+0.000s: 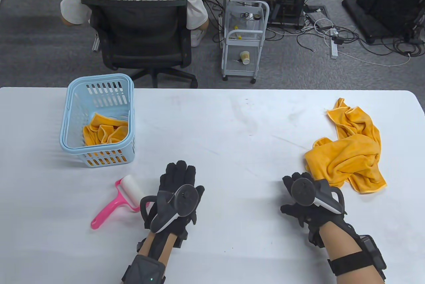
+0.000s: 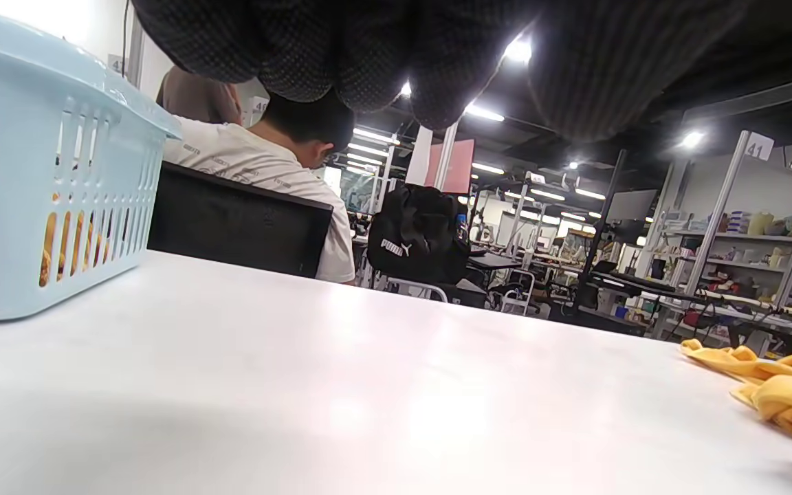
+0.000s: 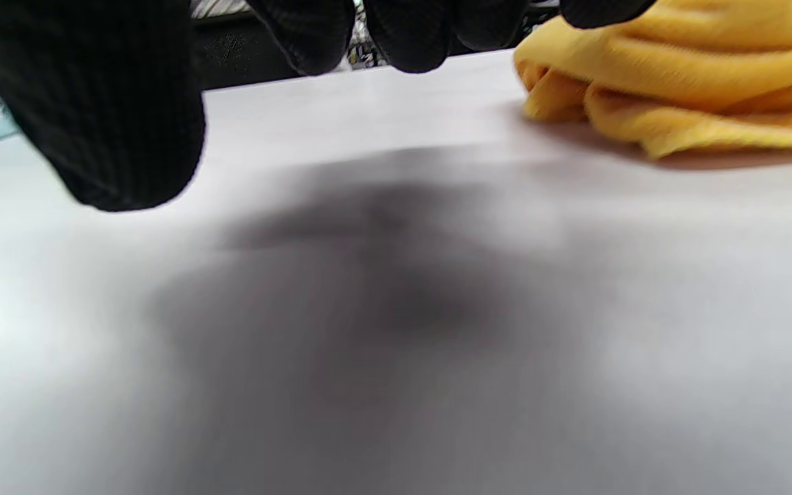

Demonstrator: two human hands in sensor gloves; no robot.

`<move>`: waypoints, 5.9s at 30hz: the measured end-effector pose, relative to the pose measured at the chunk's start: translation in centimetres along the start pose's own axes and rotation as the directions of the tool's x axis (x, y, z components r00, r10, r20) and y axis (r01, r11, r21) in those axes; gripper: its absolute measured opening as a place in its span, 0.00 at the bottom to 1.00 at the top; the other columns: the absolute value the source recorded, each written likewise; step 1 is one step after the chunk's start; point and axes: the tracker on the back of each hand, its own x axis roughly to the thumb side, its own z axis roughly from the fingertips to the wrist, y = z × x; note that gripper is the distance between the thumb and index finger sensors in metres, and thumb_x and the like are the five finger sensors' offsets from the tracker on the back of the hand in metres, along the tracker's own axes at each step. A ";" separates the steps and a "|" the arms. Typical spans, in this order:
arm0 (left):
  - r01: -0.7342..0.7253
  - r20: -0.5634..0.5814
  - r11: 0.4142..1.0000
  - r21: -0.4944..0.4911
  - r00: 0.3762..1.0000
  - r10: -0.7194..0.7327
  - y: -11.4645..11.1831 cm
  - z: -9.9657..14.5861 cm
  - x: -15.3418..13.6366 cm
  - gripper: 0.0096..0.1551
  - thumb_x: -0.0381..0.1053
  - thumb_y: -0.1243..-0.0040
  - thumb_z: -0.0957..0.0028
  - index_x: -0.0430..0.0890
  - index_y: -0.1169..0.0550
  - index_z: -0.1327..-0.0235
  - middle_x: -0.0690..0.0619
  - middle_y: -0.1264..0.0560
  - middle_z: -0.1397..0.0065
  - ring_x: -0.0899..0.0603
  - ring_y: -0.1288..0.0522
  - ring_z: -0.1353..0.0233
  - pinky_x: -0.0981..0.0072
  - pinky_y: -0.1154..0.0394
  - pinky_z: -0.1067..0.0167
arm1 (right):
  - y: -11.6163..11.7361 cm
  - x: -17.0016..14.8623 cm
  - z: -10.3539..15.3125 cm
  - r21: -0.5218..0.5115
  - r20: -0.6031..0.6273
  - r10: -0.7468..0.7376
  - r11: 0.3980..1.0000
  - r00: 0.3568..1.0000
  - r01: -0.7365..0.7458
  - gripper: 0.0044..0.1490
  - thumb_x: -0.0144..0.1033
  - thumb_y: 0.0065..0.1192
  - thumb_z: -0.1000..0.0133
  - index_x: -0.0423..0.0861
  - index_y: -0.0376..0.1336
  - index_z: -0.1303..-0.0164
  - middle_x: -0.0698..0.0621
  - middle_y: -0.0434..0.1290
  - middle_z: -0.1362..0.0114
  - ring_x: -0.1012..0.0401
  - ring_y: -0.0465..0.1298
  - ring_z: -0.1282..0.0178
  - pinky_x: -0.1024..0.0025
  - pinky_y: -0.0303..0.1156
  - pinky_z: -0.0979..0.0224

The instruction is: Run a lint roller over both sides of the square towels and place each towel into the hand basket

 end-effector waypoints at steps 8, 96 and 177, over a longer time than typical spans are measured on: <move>-0.033 0.016 0.999 -0.001 0.999 0.033 -0.1 0.1 -0.6 0.36 0.63 0.40 0.46 0.50 0.29 0.27 0.44 0.39 0.15 0.29 0.40 0.17 0.36 0.37 0.27 | -5.6 -6.3 -1.3 -0.112 -0.267 -0.087 0.992 0.960 0.059 0.59 0.59 0.73 0.51 0.47 0.49 0.16 0.38 0.52 0.15 0.36 0.50 0.16 0.30 0.54 0.24; -0.600 0.212 0.696 -0.394 0.677 0.704 -1.3 0.0 -0.1 0.23 0.68 0.34 0.55 0.49 0.15 0.65 0.55 0.17 0.35 0.39 0.16 0.34 0.36 0.25 0.33 | -3.2 17.7 6.9 -0.707 0.355 0.248 0.702 0.902 0.085 0.44 0.48 0.71 0.45 0.61 0.52 0.21 0.47 0.56 0.15 0.43 0.56 0.15 0.33 0.56 0.21; 0.207 0.159 0.851 0.482 0.935 -0.317 21.7 -0.7 -2.3 0.20 0.52 0.32 0.46 0.67 0.23 0.42 0.62 0.25 0.24 0.45 0.24 0.23 0.36 0.33 0.24 | -23.4 -3.3 -1.1 0.056 0.409 -0.823 0.454 0.395 0.889 0.23 0.33 0.71 0.43 0.58 0.74 0.37 0.44 0.61 0.15 0.38 0.51 0.14 0.26 0.52 0.24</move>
